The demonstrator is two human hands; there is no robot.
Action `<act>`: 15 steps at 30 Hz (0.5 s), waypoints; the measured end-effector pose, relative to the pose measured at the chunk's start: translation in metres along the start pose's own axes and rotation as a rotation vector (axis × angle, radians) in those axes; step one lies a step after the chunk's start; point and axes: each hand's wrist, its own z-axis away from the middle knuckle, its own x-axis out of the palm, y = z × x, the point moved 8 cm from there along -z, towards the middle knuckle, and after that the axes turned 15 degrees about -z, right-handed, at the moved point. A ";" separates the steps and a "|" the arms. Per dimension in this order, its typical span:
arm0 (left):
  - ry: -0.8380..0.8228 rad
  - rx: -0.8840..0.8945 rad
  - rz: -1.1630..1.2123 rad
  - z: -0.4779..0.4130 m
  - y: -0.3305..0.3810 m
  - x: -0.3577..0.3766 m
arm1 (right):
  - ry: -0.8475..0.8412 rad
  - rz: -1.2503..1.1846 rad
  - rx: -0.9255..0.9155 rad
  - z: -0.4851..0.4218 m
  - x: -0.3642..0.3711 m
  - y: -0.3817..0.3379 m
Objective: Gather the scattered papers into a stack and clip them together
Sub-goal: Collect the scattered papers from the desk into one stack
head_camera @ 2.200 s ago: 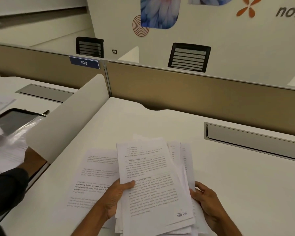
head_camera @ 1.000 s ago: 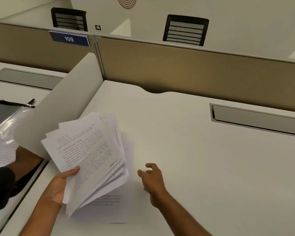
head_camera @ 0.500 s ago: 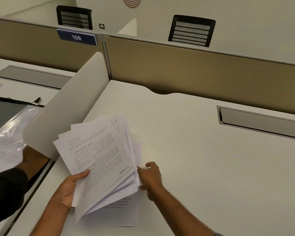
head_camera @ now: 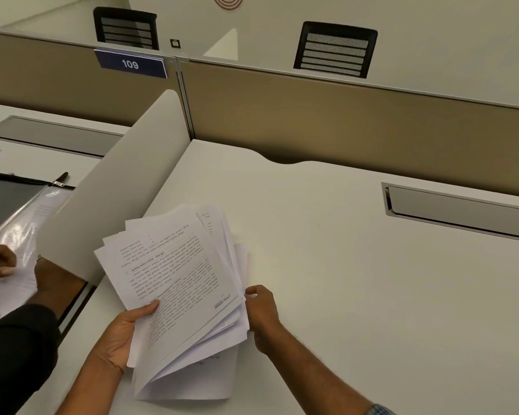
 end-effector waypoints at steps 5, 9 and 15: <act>-0.017 0.005 0.014 0.003 0.001 0.005 | -0.079 0.075 -0.012 -0.014 0.001 0.024; -0.081 0.036 0.048 0.008 0.002 0.017 | -0.099 0.143 -0.134 -0.005 -0.017 0.012; -0.247 0.033 0.117 0.015 -0.007 0.058 | -0.065 0.063 -0.241 0.011 -0.102 -0.037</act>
